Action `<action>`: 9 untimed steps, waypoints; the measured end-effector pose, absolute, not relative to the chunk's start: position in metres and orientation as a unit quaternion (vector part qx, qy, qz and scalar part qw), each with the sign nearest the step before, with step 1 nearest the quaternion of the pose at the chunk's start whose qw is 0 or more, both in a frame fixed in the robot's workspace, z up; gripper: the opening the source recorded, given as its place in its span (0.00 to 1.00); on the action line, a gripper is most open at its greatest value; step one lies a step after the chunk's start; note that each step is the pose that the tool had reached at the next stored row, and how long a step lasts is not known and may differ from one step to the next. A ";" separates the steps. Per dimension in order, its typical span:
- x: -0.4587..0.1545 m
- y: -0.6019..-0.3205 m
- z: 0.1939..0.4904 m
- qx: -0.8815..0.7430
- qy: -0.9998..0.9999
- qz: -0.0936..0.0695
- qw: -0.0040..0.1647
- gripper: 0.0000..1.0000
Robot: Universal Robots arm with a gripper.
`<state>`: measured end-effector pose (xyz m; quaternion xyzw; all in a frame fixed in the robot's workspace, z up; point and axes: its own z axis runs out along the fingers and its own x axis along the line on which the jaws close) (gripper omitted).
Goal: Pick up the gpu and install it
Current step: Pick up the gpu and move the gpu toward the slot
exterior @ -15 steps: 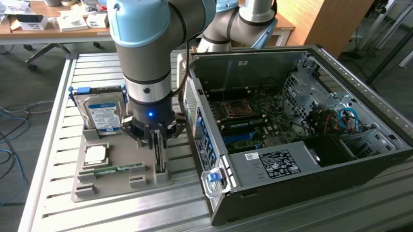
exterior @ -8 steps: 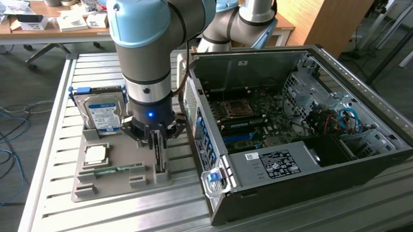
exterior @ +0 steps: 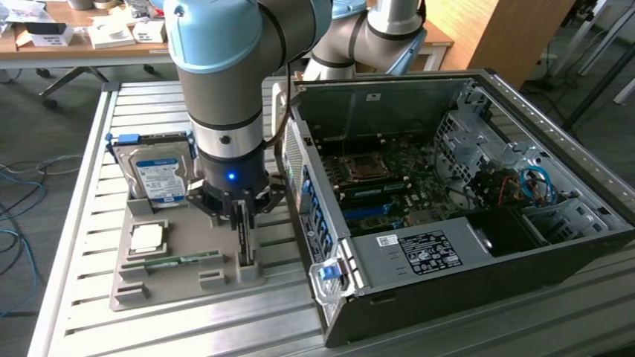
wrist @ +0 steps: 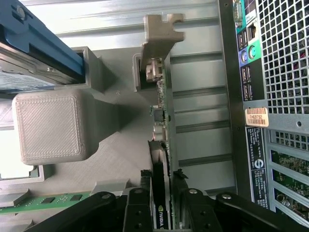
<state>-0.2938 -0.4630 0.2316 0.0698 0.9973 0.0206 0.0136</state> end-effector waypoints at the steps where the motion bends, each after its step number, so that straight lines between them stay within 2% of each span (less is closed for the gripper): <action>1: -0.294 -0.463 0.232 0.070 0.997 0.021 0.014 0.31; 3: -0.294 -0.463 0.232 0.070 0.997 0.021 0.014 0.27; 9: -0.294 -0.463 0.232 0.070 0.997 0.021 0.014 0.27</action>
